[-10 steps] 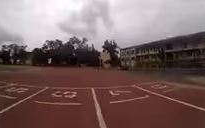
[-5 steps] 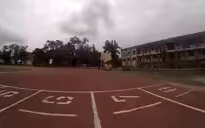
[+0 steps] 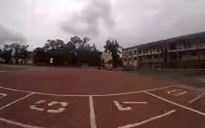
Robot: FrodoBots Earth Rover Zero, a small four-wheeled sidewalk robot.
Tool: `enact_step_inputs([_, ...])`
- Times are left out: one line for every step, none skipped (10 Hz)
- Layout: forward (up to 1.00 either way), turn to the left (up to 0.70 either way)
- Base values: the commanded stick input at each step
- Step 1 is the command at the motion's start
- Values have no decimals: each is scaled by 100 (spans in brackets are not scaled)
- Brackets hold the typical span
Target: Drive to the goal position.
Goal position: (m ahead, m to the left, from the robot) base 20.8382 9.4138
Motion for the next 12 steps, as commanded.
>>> enact_step_inputs([70,0])
enact_step_inputs([70,0])
enact_step_inputs([70,0])
enact_step_inputs([70,0])
enact_step_inputs([70,0])
enact_step_inputs([70,0])
enact_step_inputs([70,0])
enact_step_inputs([70,0])
enact_step_inputs([70,0])
enact_step_inputs([70,0])
enact_step_inputs([70,0])
enact_step_inputs([70,0])
